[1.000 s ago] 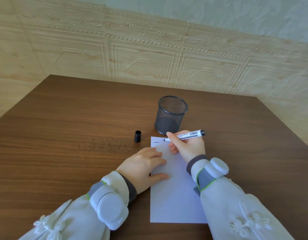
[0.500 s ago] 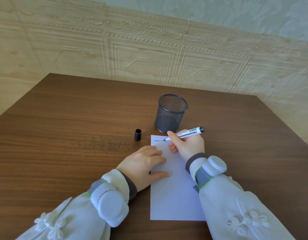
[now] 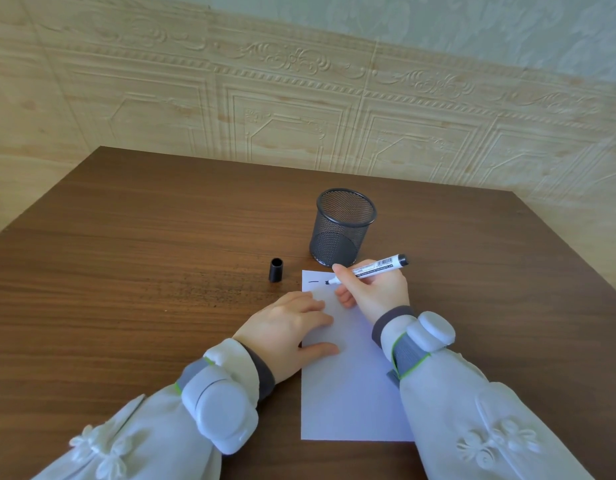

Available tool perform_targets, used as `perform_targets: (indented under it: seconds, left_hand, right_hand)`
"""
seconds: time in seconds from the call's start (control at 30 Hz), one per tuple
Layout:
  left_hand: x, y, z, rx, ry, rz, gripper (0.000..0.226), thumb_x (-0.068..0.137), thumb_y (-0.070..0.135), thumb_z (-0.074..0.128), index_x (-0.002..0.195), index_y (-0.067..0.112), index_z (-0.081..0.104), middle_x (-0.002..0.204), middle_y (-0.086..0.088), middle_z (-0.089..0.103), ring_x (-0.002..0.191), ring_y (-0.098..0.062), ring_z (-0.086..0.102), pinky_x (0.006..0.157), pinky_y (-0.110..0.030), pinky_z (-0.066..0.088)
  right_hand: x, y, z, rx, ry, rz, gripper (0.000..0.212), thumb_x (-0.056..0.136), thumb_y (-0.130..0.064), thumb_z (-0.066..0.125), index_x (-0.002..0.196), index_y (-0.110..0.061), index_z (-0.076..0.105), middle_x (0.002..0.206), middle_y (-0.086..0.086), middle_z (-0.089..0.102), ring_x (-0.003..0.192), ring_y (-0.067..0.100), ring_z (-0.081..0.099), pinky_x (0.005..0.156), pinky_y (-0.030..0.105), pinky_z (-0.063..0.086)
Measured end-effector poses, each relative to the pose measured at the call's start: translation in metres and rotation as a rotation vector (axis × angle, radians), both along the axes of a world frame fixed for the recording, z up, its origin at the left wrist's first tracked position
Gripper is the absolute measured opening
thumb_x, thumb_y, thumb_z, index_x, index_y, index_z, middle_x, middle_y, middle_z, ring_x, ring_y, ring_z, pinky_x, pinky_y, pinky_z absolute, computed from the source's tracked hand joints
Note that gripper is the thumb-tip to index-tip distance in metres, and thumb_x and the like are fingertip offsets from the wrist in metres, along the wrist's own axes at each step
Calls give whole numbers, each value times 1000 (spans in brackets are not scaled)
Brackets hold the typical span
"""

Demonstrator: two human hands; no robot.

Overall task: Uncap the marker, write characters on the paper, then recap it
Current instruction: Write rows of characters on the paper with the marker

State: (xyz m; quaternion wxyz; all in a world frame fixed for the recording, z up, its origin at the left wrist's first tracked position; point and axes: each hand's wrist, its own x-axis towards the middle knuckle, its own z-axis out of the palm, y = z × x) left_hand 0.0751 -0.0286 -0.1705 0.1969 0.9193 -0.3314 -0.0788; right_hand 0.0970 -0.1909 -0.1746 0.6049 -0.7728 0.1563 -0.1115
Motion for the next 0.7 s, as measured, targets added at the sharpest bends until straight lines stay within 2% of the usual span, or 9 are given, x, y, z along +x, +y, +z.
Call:
perform_targets:
  seconds: [0.23, 0.53, 0.6, 0.7]
  left_hand:
    - [0, 0, 0, 8, -2, 5, 51, 88, 55, 46, 135, 35, 43, 148, 14, 32, 141, -6, 15, 111, -18, 12]
    - [-1, -1, 1, 4, 23, 10, 51, 88, 54, 48, 135, 34, 44, 149, 13, 32, 141, -8, 15, 112, -20, 13]
    - [0, 0, 1, 15, 22, 14, 51, 88, 55, 46, 136, 35, 43, 149, 14, 30, 141, -7, 14, 112, -20, 13]
    - [-1, -1, 2, 22, 30, 16, 51, 88, 55, 46, 136, 36, 42, 149, 15, 30, 141, -6, 14, 112, -21, 14]
  right_hand:
    - [1, -1, 0, -68, 8, -52, 29, 81, -13, 71, 54, -11, 60, 50, 9, 64, 36, 15, 55, 46, 23, 50]
    - [3, -3, 2, -21, 22, -181, 31, 81, -15, 67, 51, -12, 59, 47, 9, 63, 35, 19, 53, 44, 26, 50]
    - [3, -7, 2, -31, 36, -262, 32, 80, -16, 65, 49, -12, 60, 45, 6, 63, 33, 17, 53, 45, 26, 49]
    - [1, -9, 5, -105, 84, -296, 32, 80, -18, 62, 48, -11, 62, 40, -2, 60, 29, 5, 50, 39, 17, 47]
